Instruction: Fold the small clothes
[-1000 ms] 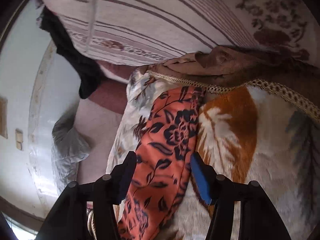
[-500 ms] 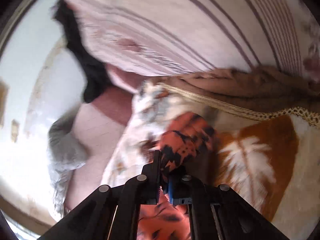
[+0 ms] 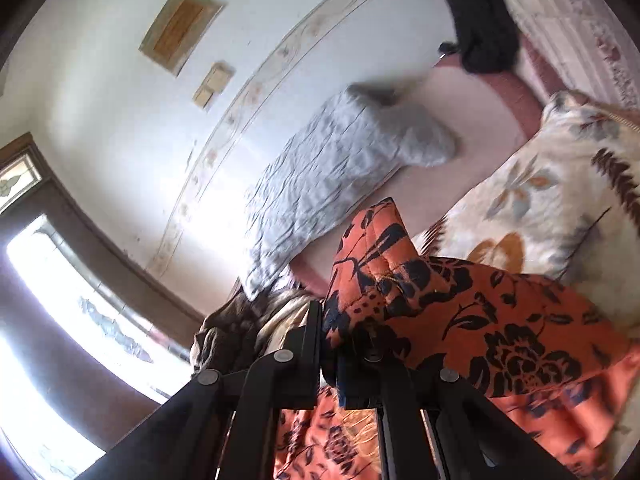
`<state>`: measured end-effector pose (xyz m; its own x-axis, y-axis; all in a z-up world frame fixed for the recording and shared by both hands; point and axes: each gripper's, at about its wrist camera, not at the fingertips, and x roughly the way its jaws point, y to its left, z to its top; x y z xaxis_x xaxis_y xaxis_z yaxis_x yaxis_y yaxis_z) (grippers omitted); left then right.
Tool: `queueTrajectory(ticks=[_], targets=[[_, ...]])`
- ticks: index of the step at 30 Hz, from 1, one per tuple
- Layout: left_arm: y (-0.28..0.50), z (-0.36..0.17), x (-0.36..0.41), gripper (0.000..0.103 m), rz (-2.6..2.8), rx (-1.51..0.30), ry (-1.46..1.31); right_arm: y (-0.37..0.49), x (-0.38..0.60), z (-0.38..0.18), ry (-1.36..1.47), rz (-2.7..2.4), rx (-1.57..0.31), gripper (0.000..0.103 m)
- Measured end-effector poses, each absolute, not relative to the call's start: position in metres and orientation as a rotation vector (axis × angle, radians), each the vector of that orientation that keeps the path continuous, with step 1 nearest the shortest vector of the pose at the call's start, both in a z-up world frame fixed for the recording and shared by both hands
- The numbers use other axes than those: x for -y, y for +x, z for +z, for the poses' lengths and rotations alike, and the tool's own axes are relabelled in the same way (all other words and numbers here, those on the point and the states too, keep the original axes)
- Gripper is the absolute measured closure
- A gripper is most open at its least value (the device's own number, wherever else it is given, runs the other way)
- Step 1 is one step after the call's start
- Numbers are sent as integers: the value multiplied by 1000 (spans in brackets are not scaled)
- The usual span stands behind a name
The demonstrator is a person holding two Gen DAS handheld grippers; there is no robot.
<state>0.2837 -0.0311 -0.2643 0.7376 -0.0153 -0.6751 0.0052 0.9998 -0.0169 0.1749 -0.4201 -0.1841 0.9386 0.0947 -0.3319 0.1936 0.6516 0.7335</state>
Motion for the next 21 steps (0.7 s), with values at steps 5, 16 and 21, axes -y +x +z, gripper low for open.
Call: queueTrajectory(ticks=[5,16,21], targets=[[291,-265,-18,0,71,-733,-88,229,295,-252,946,121,-531,93],[291,-267,6,0,-62,-742,-87,184,290,-252,811,125,-589,27],[295,-284,36,1,-60,-786,23,139,351,-264,715,-65,-638,52]])
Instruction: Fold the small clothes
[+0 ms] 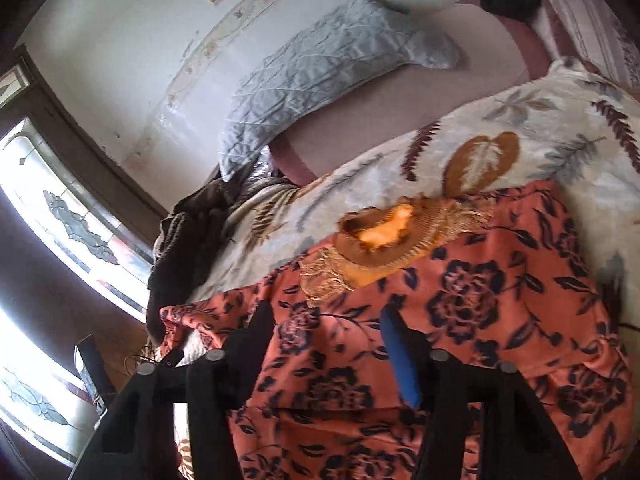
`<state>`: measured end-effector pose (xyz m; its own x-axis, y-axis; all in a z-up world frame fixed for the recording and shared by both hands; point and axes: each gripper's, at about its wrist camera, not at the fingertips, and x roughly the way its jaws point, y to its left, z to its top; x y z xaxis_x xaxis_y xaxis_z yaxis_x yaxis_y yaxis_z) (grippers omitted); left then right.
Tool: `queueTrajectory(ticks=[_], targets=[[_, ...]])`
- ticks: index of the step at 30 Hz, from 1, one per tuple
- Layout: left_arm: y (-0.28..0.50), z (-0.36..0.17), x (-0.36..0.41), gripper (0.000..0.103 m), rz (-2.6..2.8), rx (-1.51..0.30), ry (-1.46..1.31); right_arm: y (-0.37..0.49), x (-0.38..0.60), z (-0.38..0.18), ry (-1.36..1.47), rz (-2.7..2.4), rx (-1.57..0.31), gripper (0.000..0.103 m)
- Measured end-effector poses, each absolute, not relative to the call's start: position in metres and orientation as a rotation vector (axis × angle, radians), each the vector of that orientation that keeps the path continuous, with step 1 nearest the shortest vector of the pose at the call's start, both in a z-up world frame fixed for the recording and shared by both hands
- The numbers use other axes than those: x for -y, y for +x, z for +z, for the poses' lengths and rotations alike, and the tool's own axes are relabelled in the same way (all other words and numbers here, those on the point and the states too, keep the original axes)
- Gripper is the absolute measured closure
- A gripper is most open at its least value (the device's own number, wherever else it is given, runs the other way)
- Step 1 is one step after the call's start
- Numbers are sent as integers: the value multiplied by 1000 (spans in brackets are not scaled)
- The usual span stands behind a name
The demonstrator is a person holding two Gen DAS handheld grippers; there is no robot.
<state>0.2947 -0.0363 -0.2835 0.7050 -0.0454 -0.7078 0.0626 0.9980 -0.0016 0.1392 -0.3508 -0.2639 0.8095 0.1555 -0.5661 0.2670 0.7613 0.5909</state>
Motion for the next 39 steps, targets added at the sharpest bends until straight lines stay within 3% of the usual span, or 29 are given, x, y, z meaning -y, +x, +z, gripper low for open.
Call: queueTrajectory(ticks=[3,6,9,12,23,25,27,28,32,39], targets=[[300,-308,56,15,-81,-877,104,128,376,-307,734,-168,-727,53],[309,-325,57,18,-73,-958,123,139,393,-350,847,-211,-912,54],[312,-310,21,18,-46,-944,-24,136,397,-323,780,-169,-794,54],[318,-292,-34,16,19,-909,-208,123,399,-299,747,-148,-662,33],[390,-297,-212,17,257,-995,-570,139,405,-295,762,-109,-622,31],[392,-310,-219,28,207,-1021,-690,141,409,-295,776,-102,-616,31],[394,-324,-220,48,143,-1045,-792,144,408,-296,773,-106,-617,31],[395,-331,-218,51,121,-1058,-835,146,407,-298,771,-107,-621,31],[401,-350,-213,51,116,-1067,-958,152,405,-301,770,-107,-632,31],[417,-359,-231,45,216,-918,-1166,157,403,-302,750,-110,-633,31]])
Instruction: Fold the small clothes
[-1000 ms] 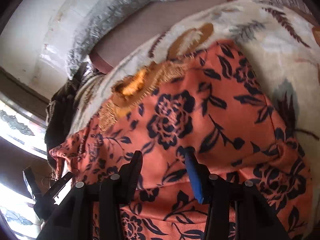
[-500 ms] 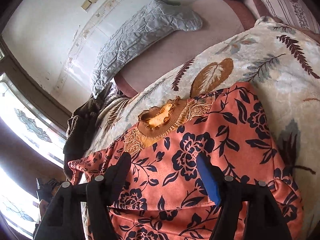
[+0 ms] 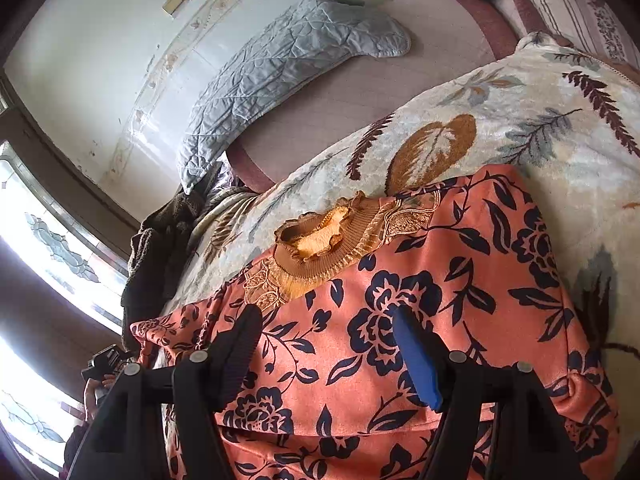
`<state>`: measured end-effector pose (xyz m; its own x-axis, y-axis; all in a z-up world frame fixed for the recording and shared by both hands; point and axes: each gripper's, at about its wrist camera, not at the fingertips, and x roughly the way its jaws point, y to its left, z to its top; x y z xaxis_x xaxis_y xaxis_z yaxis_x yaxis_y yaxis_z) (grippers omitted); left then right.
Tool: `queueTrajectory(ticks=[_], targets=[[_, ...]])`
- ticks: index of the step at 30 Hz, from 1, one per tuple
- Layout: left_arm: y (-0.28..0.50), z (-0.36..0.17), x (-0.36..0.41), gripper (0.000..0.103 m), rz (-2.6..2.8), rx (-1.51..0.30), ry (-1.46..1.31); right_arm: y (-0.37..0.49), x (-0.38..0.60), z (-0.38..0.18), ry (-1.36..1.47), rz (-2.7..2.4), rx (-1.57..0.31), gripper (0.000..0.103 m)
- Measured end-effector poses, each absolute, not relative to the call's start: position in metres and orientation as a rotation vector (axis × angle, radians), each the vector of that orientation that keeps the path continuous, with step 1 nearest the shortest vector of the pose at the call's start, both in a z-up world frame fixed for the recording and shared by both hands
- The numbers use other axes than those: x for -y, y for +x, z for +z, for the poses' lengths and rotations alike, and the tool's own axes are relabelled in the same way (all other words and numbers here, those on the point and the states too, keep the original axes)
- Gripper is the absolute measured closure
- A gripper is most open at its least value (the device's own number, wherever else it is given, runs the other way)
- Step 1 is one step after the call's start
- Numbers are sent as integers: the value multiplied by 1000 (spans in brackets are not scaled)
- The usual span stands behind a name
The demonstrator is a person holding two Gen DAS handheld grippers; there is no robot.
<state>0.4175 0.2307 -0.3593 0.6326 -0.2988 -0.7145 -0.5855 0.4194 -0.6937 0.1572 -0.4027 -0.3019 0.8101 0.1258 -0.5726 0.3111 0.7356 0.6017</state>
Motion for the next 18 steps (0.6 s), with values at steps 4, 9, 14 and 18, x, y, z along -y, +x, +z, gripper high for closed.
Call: queueTrajectory(ticks=[4,9,14,18], targets=[[425,-359,-239,67,234,-867,-1193,162,402,-304,743,-113,-646,32],[419,-340,-251,96,243,-855,-1086,161,399,-300,699,-129,-639,41],[406,-255,-237,97,159,-788,-834,150,403,-292,701,-146,-606,41],[393,-163,-198,97,38,-766,-586,135,411,-284,725,-164,-564,41]])
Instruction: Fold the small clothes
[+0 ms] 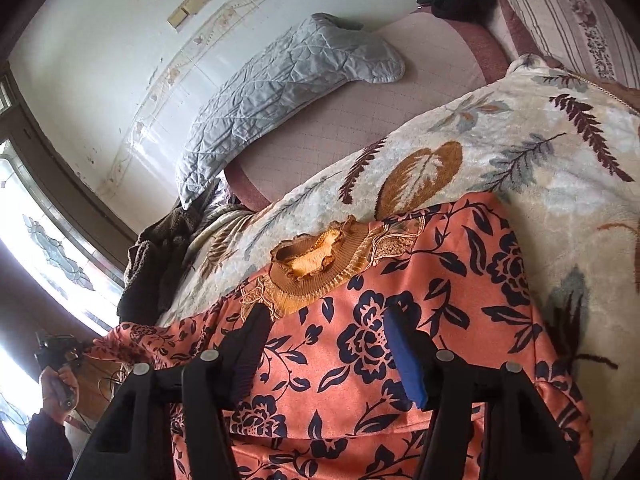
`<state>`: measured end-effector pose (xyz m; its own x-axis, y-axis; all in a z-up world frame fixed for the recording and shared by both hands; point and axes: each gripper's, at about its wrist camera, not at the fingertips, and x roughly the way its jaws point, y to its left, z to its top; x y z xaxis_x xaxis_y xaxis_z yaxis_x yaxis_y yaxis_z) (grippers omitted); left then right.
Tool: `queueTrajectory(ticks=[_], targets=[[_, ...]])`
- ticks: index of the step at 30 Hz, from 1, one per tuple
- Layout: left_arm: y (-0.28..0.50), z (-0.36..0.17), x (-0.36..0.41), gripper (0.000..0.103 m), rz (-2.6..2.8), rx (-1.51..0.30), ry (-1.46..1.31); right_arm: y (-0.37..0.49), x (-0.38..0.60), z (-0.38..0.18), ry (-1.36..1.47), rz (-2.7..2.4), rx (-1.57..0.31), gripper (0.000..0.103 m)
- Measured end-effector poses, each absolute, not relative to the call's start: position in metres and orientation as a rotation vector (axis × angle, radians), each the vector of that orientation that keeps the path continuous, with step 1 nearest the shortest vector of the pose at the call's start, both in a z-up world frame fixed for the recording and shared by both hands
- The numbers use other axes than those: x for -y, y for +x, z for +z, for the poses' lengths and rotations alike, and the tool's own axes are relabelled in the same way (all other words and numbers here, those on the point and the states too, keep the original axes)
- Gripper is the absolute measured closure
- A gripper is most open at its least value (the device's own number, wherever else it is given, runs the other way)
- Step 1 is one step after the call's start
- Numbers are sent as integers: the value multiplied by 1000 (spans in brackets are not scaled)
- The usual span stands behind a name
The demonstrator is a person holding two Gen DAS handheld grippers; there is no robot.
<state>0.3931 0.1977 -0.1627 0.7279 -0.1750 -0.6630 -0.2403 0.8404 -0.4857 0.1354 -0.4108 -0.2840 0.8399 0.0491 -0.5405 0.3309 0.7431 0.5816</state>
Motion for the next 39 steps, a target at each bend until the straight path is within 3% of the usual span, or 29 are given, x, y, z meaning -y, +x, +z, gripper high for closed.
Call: queueTrajectory(ticks=[6,11,19,23,25,27,29,33,39], targets=[[349,-59,-91,97,-206,-798,-314,111,429,-271,769,-197,-496,41],[299,-25,27,97,-437,-815,-173,85,453,-265,844,-229,-439,41],[228,-64,231,97,-753,-935,-1,42,503,-264,982,-304,-333,41],[201,-93,296,74,-928,-1066,75,33,516,-268,1038,-305,-313,37],[190,-88,294,64,-941,-1004,95,34,520,-271,1073,-279,-315,33],[189,-80,279,46,-914,-919,105,40,519,-273,1078,-263,-338,31],[201,-79,256,41,-854,-863,92,48,513,-273,1064,-250,-364,31],[234,-111,203,40,-660,-819,125,70,498,-277,1019,-217,-462,31],[288,-212,112,40,-353,-939,105,113,476,-312,942,-269,-703,31]])
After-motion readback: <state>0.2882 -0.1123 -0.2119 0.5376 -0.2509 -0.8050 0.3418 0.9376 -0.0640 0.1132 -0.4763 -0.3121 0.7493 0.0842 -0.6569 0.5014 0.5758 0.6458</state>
